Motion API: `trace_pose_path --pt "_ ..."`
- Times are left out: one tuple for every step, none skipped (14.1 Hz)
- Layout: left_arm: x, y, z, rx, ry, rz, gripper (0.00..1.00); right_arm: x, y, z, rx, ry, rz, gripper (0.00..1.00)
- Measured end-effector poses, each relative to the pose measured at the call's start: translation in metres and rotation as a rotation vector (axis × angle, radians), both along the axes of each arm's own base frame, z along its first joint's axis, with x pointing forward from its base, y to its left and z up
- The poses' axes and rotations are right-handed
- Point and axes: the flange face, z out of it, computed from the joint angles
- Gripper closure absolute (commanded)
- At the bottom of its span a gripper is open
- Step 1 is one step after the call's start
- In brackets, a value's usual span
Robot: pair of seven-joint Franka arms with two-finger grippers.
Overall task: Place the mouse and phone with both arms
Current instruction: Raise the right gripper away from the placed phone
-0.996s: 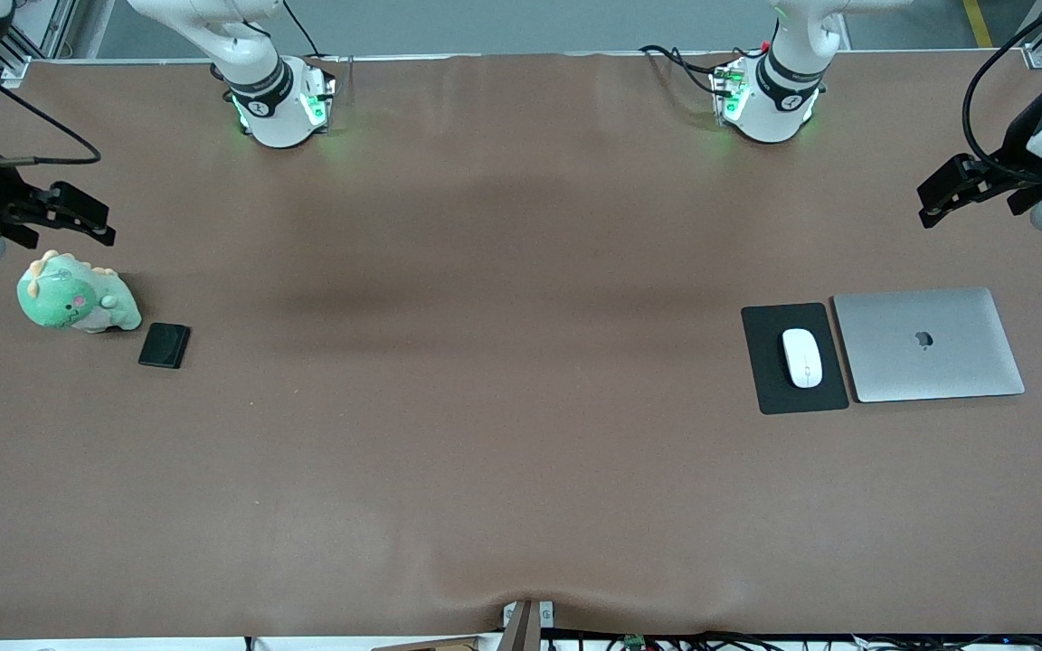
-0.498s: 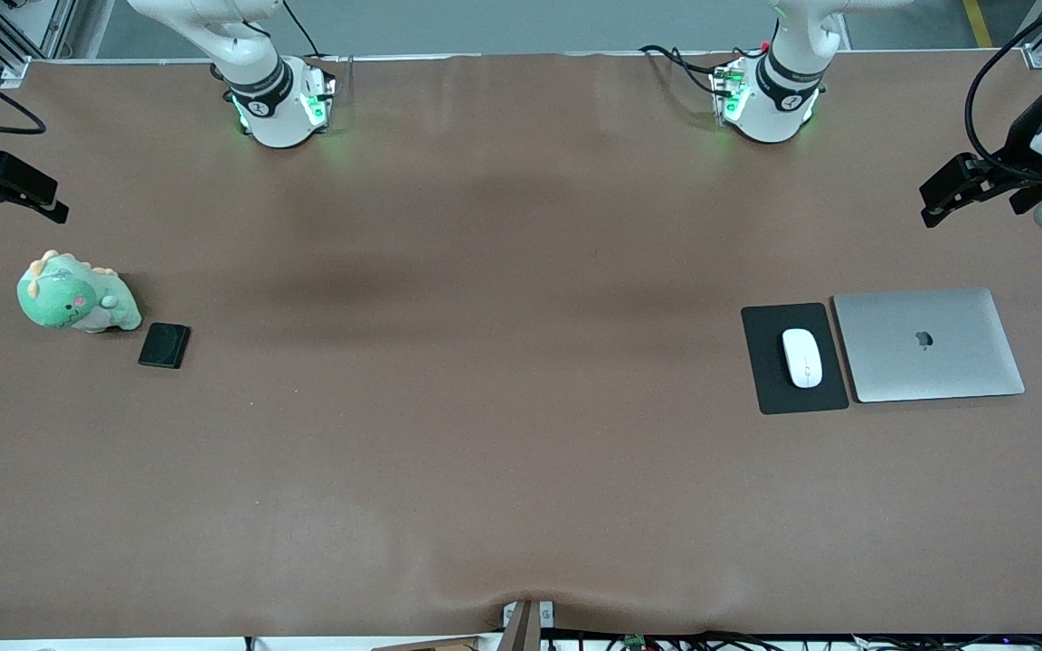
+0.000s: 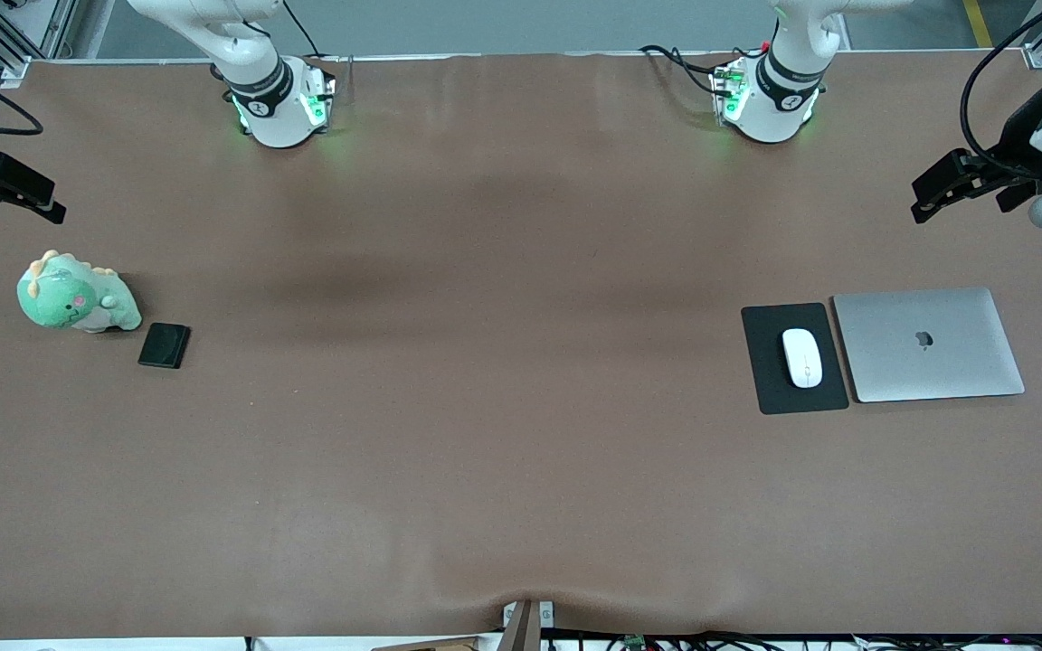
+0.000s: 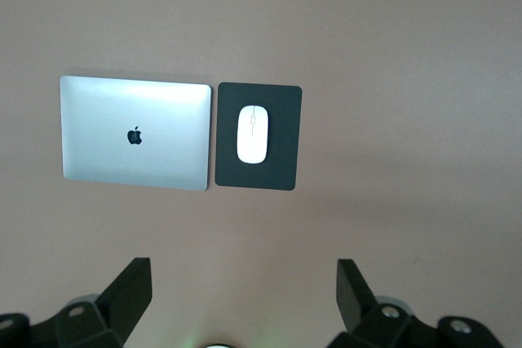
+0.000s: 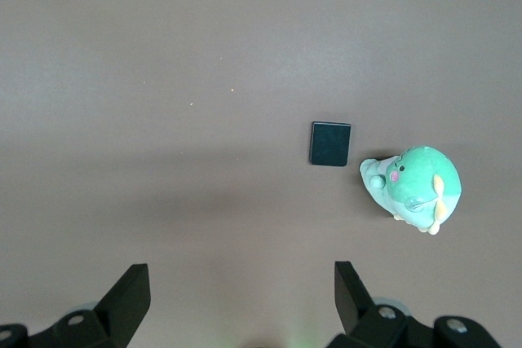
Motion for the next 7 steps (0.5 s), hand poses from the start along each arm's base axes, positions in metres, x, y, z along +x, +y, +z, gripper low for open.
trace_pose_path --pt "0.0001 0.0022 -0.0002 -0.001 0.002 0.004 0.00 0.0001 0.0000 -0.0001 0.000 0.000 0.000 0.00" --pt "0.0001 0.0033 -0.0002 -0.001 0.003 0.006 0.00 0.0002 0.0000 -0.0003 0.000 0.001 0.000 0.00" --pt "0.0001 0.0034 -0.0002 -0.001 0.003 0.006 0.00 0.0002 0.0000 -0.0004 0.000 0.001 0.000 0.00" --pt "0.0000 0.0033 -0.0003 -0.001 0.003 0.006 0.00 0.0004 0.0000 -0.0006 0.000 0.001 0.000 0.00" --pt "0.0000 0.0031 -0.0003 -0.001 0.004 0.006 0.00 0.0006 0.0000 -0.0009 0.000 0.002 0.000 0.00" --pt "-0.0002 0.0029 -0.0004 -0.001 0.005 0.006 0.00 0.0008 0.0000 -0.0014 0.000 0.003 0.000 0.00" --pt "-0.0005 0.0030 -0.0006 -0.001 0.008 0.006 0.00 0.0011 0.0000 -0.0019 0.000 0.004 0.000 0.00"
